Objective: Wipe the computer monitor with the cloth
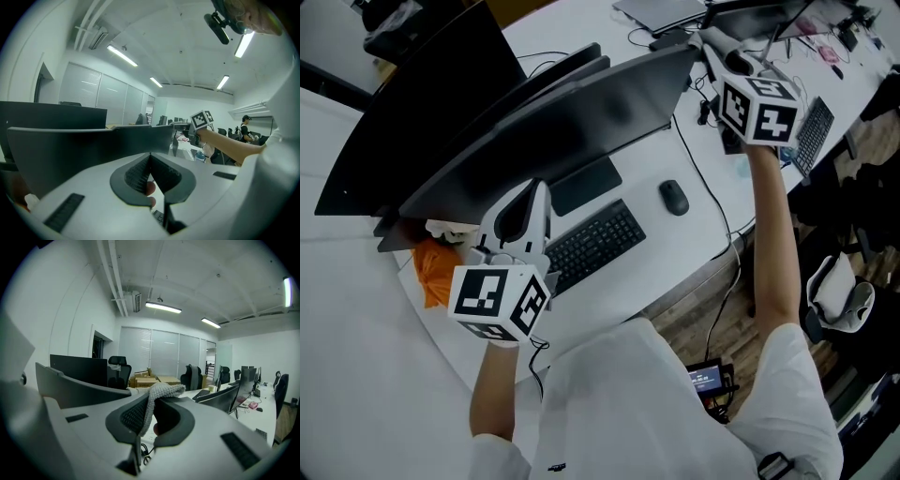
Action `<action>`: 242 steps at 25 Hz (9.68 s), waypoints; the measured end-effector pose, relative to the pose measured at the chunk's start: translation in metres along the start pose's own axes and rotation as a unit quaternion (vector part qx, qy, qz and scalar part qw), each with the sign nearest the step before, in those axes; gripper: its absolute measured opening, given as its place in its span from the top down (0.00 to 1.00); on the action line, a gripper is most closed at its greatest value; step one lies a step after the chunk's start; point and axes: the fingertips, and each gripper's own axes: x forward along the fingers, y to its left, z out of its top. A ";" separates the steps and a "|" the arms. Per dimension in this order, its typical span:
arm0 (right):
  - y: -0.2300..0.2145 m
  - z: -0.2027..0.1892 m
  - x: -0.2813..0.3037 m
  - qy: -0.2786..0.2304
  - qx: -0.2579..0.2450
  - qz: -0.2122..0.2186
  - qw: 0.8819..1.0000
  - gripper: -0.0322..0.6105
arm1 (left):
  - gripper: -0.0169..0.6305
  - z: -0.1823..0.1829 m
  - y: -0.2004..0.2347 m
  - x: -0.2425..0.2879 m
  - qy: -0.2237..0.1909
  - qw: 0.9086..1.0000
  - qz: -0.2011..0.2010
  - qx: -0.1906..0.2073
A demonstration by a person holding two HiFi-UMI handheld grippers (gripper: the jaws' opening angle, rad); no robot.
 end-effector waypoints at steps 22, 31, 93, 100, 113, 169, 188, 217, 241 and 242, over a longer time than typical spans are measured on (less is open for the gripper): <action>0.021 -0.137 0.019 0.067 0.040 0.075 0.994 0.91 | 0.95 -0.031 -0.017 0.021 0.026 0.999 -0.006 -0.022; 0.036 -0.205 0.027 0.105 0.013 0.080 0.991 0.91 | 0.95 -0.056 -0.017 0.021 0.034 0.998 -0.005 -0.043; 0.203 -0.307 0.062 0.115 0.025 0.196 0.974 0.91 | 0.95 -0.145 0.022 -0.047 0.078 0.989 0.058 -0.108; 0.244 -0.304 0.058 0.113 0.024 0.223 0.968 0.91 | 0.95 -0.149 0.028 -0.059 0.077 0.988 0.069 -0.115; 0.319 -0.299 0.052 0.103 0.039 0.261 0.959 0.92 | 0.95 -0.162 0.041 -0.089 0.076 0.985 0.084 -0.129; 0.587 -0.235 0.021 0.068 0.167 0.231 0.956 0.92 | 0.95 -0.193 0.134 -0.251 0.026 0.969 0.152 -0.195; 0.574 -0.162 0.002 0.015 0.180 0.204 0.962 0.92 | 0.95 -0.165 0.134 -0.264 -0.004 0.975 0.137 -0.176; 0.554 -0.018 -0.037 -0.074 0.260 0.194 0.943 0.92 | 0.95 -0.091 0.144 -0.278 -0.070 0.980 0.134 -0.128; 0.522 0.058 -0.058 -0.099 0.332 0.193 0.918 0.92 | 0.95 -0.043 0.131 -0.268 -0.107 0.984 0.112 -0.090; 0.520 0.058 -0.058 -0.097 0.336 0.193 0.917 0.92 | 0.95 -0.042 0.130 -0.267 -0.107 0.984 0.111 -0.089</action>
